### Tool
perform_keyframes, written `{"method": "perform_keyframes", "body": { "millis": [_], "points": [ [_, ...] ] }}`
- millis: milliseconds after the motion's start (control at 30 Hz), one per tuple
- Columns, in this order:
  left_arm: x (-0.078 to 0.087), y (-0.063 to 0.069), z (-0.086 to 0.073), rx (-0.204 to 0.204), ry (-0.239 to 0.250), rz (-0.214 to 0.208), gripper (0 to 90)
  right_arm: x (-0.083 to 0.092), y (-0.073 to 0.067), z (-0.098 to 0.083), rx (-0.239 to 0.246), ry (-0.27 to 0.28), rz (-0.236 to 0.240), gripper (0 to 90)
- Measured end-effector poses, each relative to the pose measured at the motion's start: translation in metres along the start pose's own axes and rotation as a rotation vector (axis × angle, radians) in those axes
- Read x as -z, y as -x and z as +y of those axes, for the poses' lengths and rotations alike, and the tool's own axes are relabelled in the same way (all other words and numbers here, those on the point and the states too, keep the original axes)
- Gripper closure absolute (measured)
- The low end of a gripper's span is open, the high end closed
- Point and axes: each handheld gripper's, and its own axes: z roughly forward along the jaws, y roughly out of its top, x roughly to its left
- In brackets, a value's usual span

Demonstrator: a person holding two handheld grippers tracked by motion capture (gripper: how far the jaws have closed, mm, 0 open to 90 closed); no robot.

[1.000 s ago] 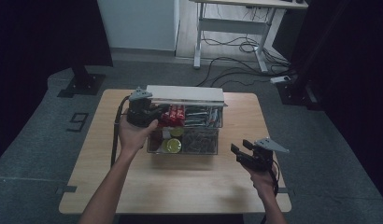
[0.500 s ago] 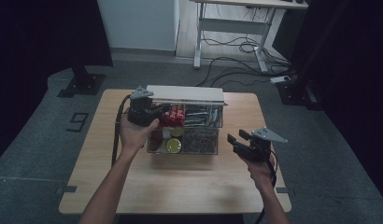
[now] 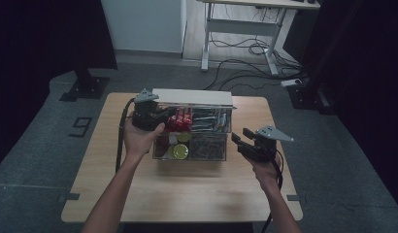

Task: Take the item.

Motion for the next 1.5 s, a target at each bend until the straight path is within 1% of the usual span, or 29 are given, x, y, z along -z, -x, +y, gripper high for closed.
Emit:
{"method": "perform_keyframes", "body": {
  "millis": [333,567,1100,1400,1500],
  "points": [
    [-0.001,-0.001,-0.001,0.003,0.003,-0.003,90.0,-0.01,-0.009,0.009,0.009,-0.002,0.02,48.4],
    [-0.001,-0.001,-0.002,0.007,0.004,-0.004,90.0,-0.019,-0.017,0.013,0.025,-0.011,0.046,52.0],
    [-0.001,-0.001,-0.003,0.009,0.007,-0.006,90.0,-0.03,-0.026,0.021,0.042,-0.019,0.06,54.4],
    [-0.001,-0.001,-0.002,0.009,0.007,-0.01,90.0,-0.038,-0.03,0.026,0.048,-0.028,0.055,55.9],
    [-0.001,-0.001,-0.002,0.007,0.005,-0.008,90.0,-0.04,-0.031,0.027,0.051,-0.03,0.052,57.9]
  ]
}}
